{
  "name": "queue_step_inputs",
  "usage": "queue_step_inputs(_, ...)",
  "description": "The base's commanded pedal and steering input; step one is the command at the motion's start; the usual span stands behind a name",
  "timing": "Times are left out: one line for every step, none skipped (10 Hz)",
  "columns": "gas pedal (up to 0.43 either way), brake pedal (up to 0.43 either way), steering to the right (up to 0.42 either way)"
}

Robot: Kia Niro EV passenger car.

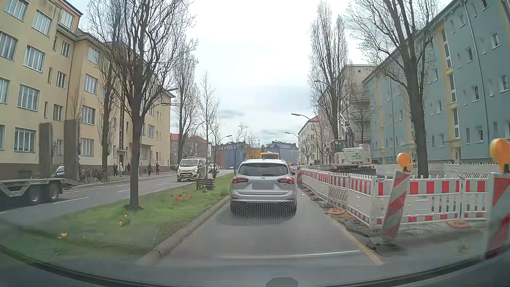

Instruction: Follow the waypoints while adhering to traffic rules and regulations

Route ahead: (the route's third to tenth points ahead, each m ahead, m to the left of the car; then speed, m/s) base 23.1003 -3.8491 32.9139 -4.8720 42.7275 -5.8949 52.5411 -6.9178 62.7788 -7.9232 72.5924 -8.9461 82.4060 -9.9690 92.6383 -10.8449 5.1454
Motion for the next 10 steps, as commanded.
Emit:
queue_step_inputs(0.087, 0.0, 0.066)
queue_step_inputs(0.087, 0.0, 0.053)
queue_step_inputs(0.087, 0.0, 0.036)
queue_step_inputs(0.087, 0.0, 0.026)
queue_step_inputs(0.087, 0.0, 0.018)
queue_step_inputs(0.079, 0.0, 0.015)
queue_step_inputs(0.079, 0.0, 0.013)
queue_step_inputs(0.079, 0.0, 0.01)
queue_step_inputs(0.087, 0.0, 0.002)
queue_step_inputs(0.087, 0.0, -0.002)
